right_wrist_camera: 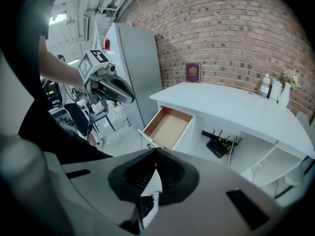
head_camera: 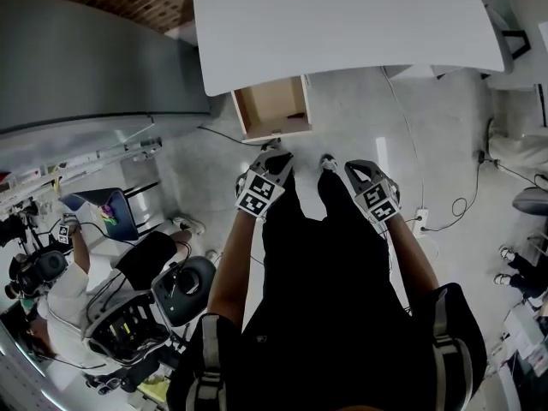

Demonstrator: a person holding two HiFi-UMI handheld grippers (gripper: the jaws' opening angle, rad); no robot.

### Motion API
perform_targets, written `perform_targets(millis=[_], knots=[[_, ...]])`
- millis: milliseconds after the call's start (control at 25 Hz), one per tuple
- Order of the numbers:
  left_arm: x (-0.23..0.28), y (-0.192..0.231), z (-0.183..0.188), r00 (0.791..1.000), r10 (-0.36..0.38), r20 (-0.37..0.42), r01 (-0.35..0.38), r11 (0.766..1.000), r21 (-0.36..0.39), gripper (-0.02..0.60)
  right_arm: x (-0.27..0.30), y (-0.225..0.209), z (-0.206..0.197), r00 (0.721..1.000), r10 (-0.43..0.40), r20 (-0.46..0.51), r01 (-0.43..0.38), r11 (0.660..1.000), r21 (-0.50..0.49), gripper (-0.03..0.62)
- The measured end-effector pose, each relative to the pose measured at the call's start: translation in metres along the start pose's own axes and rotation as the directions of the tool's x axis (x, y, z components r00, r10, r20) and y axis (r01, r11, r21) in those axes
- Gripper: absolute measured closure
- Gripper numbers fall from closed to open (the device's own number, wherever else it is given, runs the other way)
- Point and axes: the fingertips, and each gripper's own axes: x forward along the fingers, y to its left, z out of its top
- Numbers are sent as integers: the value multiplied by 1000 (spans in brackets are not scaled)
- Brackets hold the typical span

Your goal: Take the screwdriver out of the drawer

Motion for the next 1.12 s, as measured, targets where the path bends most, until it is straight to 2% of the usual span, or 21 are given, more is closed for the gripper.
perform_targets(millis=[160, 320, 600, 840, 1120], knots=[[31, 15, -22, 996, -42, -75, 47, 997, 63, 560, 9, -4, -17, 999, -21, -43, 22, 1000, 9, 537], [69, 46, -40, 984, -78, -158, 100, 985, 140, 560, 21, -1, -30, 997, -54, -58, 58, 995, 79, 537], [149, 99, -69, 965, -110, -237, 157, 969, 192, 560, 39, 24, -60, 989, -64, -137, 82, 988, 128, 537], [207, 122, -109, 922, -153, -355, 247, 939, 238, 558, 63, 32, -81, 985, -76, -152, 106, 973, 203, 537], [262, 141, -166, 859, -173, -482, 311, 924, 224, 557, 84, 30, -111, 982, -75, -175, 125, 948, 293, 537]])
